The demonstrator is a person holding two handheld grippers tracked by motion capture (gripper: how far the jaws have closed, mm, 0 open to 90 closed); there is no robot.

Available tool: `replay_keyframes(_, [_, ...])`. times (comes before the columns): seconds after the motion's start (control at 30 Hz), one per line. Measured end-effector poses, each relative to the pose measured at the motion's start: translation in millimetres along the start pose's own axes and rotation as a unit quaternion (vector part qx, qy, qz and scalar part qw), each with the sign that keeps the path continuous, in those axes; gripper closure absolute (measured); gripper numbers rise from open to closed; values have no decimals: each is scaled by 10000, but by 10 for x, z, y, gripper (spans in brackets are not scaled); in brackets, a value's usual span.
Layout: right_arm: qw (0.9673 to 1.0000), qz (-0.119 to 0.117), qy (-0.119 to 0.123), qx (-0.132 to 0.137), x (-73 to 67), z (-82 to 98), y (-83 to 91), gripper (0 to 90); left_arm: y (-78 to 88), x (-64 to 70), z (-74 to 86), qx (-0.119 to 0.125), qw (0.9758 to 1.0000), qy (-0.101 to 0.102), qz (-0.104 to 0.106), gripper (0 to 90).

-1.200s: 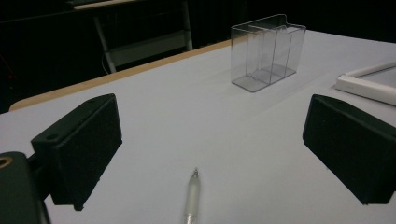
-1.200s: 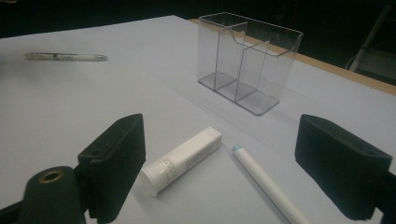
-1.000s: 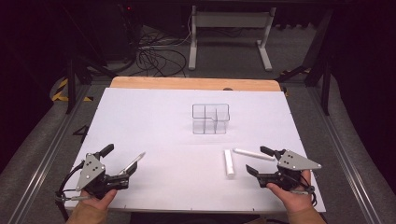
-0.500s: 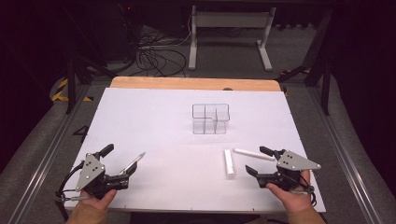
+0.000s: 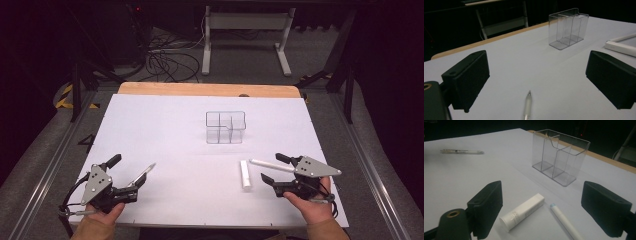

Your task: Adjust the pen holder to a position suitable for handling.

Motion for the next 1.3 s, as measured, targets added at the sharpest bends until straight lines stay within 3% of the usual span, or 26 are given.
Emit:
replay_keyframes(0.5, [9999, -94, 123, 44, 32, -261, -117, 177, 2, -6, 2, 4, 10000, -9, -10, 59])
replay_keyframes(0.93, [9998, -130, 167, 26, 50, -334, -144, 169, -2, -4, 6, 4, 10000, 18, -7, 59])
replay_keyframes(1.13, [9995, -120, 214, -198, 70, -347, -169, 112, -4, -5, 6, -5, 10000, 6, -24, 59])
replay_keyframes(1.3, [9973, -312, 512, -428, 51, -460, -169, 246, -4, -4, 5, -8, 10000, -12, -33, 59])
Point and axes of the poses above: each handheld gripper's, and its own axes: y roughly backward along the jaws, z roughly out of its underside, x roughly to its right, the point moved 7 cm from there along -y, roughly forward along the jaws, and after that the axes turned 10 degrees about -x, right-handed, at the moved point
